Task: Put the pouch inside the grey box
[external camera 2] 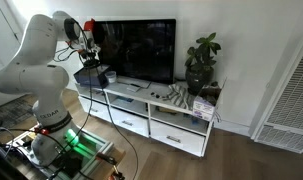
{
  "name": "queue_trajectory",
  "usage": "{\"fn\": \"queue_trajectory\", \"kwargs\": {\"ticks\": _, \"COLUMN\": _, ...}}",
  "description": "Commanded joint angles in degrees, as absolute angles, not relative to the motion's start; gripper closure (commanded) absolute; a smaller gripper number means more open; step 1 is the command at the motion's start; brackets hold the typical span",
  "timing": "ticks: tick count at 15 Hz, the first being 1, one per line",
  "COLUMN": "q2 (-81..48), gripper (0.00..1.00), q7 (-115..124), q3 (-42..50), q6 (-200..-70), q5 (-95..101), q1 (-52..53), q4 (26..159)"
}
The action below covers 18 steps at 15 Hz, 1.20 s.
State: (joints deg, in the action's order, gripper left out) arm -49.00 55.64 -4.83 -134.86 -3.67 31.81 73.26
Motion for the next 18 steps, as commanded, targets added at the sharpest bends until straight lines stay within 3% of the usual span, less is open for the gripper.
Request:
{"fn": "queue_trajectory", "kwargs": {"ticks": 1, "q2": -57.0, "gripper": 0.99, "q7": 54.9, "q3": -5.1, "q6": -127.0, "q5": -2.5, "q1": 33.9, "q4": 59.5}}
{"fn": "queue_trajectory", "kwargs": {"ticks": 10, "q2": -73.6, "gripper": 0.99, "q7": 56.2, "q3": -2.8, "q6": -120.5, "q5": -2.1, "q1": 35.5, "q4": 37.0}}
{"fn": "queue_trajectory", "kwargs": {"ticks": 18, "q2": -81.1, "gripper": 0.99, "q7": 54.8, "q3": -3.5, "q6": -120.4, "q5": -2.6, "q1": 34.3, "q4": 28.7}}
